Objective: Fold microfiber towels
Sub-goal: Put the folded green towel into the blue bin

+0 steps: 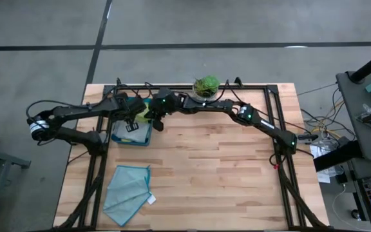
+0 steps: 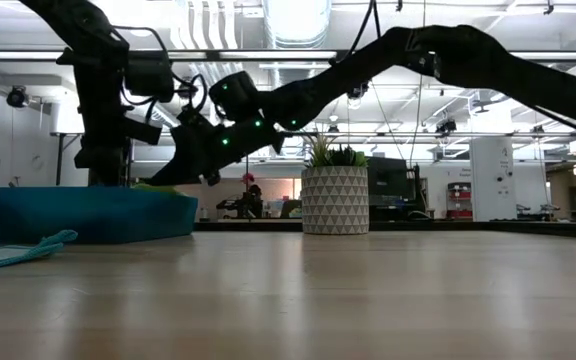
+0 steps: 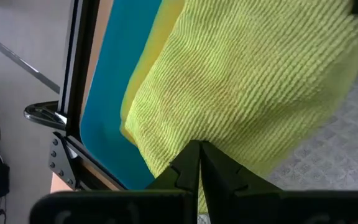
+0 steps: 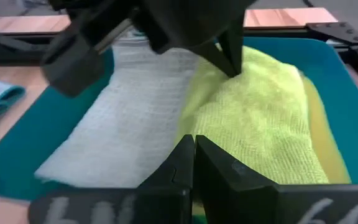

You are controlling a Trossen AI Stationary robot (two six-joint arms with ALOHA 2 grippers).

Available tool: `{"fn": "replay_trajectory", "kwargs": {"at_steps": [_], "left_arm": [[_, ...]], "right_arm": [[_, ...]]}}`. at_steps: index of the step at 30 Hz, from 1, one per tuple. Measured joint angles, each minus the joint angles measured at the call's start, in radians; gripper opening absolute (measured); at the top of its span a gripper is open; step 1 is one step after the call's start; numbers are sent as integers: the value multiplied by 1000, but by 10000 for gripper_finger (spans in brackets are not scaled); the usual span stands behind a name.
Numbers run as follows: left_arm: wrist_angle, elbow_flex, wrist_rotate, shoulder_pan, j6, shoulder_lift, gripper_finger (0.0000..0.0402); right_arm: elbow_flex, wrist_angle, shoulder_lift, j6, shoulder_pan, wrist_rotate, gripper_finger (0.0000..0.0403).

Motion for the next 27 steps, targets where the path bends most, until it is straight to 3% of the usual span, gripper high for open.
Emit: {"fn": "replay_trajectory", "kwargs": {"at_steps": [7, 16, 18, 23, 27], "left_arm": [[-11, -5, -97, 12, 5, 0, 0], [-109, 63, -96, 28, 19, -5, 0], [-114, 88, -34, 29, 35, -17, 0], [29, 63, 305, 35, 180, -73, 0], [211, -10, 344, 49, 200, -86, 0]], "right_arm": [[1, -109, -3, -65, 0, -4, 8], [1, -117, -4, -78, 1, -3, 8], [1, -117, -4, -78, 2, -2, 8], [1, -118, -5, -79, 2, -3, 8], [1, -119, -5, -79, 2, -2, 8]]}}
